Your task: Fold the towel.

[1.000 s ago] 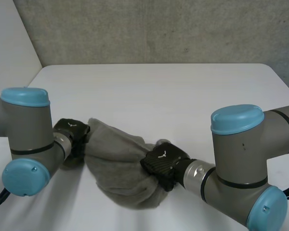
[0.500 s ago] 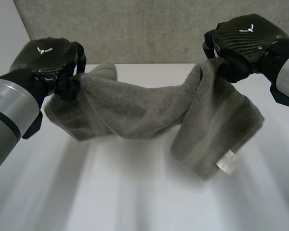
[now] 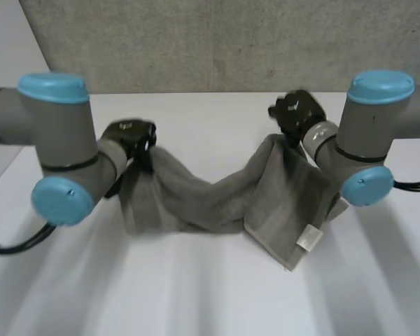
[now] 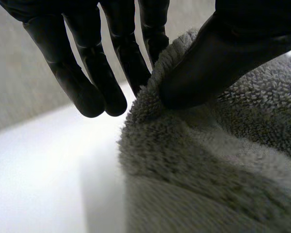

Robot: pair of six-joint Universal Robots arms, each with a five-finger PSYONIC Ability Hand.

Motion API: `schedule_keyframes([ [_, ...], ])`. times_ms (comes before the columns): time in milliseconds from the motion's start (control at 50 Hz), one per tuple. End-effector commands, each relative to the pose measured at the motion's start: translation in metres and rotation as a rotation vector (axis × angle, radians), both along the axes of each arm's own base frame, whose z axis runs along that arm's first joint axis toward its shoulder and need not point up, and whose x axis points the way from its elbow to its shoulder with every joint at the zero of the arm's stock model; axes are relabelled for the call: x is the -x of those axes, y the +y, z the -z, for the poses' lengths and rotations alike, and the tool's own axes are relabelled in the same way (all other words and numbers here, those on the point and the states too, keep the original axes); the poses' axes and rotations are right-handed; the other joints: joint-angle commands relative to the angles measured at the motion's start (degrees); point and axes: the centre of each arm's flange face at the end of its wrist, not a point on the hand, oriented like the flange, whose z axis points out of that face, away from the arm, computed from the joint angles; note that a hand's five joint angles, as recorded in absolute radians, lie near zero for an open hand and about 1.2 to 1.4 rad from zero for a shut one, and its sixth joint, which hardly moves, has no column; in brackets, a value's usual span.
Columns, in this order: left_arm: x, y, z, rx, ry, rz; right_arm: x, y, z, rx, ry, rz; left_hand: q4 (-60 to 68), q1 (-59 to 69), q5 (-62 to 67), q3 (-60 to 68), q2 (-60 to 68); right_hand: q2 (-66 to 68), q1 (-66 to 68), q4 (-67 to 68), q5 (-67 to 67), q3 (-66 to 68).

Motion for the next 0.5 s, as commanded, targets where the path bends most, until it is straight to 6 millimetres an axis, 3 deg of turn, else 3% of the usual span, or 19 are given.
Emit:
schedule_keyframes([
  [20, 0.019, -0.043, -0.007, 0.223, -0.012, 0.009, 0.000, -0.011, -0.017, 0.215, -0.069, 0.065, -6.5, -0.2, -14.0, -8.6, -4.4, -19.1, -19.5, -20.9, -19.8, -20.3],
  [100, 0.020, -0.051, -0.003, 0.304, -0.062, -0.012, 0.005, -0.004, -0.023, 0.208, -0.068, 0.076, -10.8, -4.5, -18.3, -12.9, -8.7, -28.2, -28.6, -30.0, -28.8, -29.4],
  [120, 0.019, -0.054, -0.002, 0.337, -0.087, -0.030, 0.008, 0.002, -0.025, 0.202, -0.063, 0.081, -33.0, -26.7, -40.5, -35.1, -30.9, -29.2, -29.5, -30.9, -29.8, -30.3],
  [140, 0.019, -0.054, -0.002, 0.337, -0.087, -0.030, 0.008, 0.002, -0.025, 0.202, -0.063, 0.081, -33.2, -26.9, -40.7, -35.3, -31.1, -29.2, -29.5, -30.9, -29.8, -30.3],
  [160, 0.018, -0.055, 0.000, 0.360, -0.114, -0.041, 0.011, 0.007, -0.025, 0.188, -0.053, 0.085, -67.7, -61.4, -75.2, -69.7, -65.6, -29.2, -29.5, -30.9, -29.8, -30.3],
  [180, 0.016, -0.054, 0.004, 0.363, -0.149, -0.052, 0.014, 0.015, -0.028, 0.174, -0.040, 0.086, -75.8, -69.6, -83.3, -77.9, -73.7, -29.2, -29.5, -30.9, -29.8, -30.3],
  [300, 0.006, -0.045, 0.004, 0.342, -0.204, -0.084, 0.028, 0.046, -0.032, 0.082, 0.014, 0.073, -75.7, -69.5, -83.3, -77.8, -73.6, -29.2, -29.5, -30.9, -29.8, -30.3],
  [340, -0.006, -0.031, -0.004, 0.318, -0.216, -0.090, 0.037, 0.070, -0.028, 0.008, 0.049, 0.054, -75.7, -69.5, -83.3, -77.8, -73.6, -29.2, -29.5, -30.9, -29.8, -30.3],
  [420, -0.019, -0.013, -0.011, 0.300, -0.227, -0.092, 0.045, 0.092, -0.028, -0.040, 0.071, 0.014, -75.4, -69.1, -82.9, -77.5, -73.3, -29.2, -29.5, -30.9, -29.8, -30.3],
  [460, -0.029, 0.008, -0.017, 0.287, -0.236, -0.087, 0.048, 0.117, -0.022, -0.091, 0.103, -0.075, -74.7, -68.5, -82.2, -76.8, -72.6, -29.2, -29.5, -30.9, -29.8, -30.3],
  [480, -0.029, 0.008, -0.017, 0.287, -0.237, -0.087, 0.048, 0.117, -0.022, -0.091, 0.103, -0.075, -74.7, -68.5, -82.2, -76.8, -72.6, -29.2, -29.5, -30.9, -29.8, -30.3],
  [500, -0.033, 0.018, -0.016, 0.271, -0.246, -0.082, 0.050, 0.129, -0.019, -0.112, 0.121, -0.124, -73.9, -67.6, -81.4, -76.0, -71.8, -28.1, -28.5, -29.9, -28.8, -29.3],
])
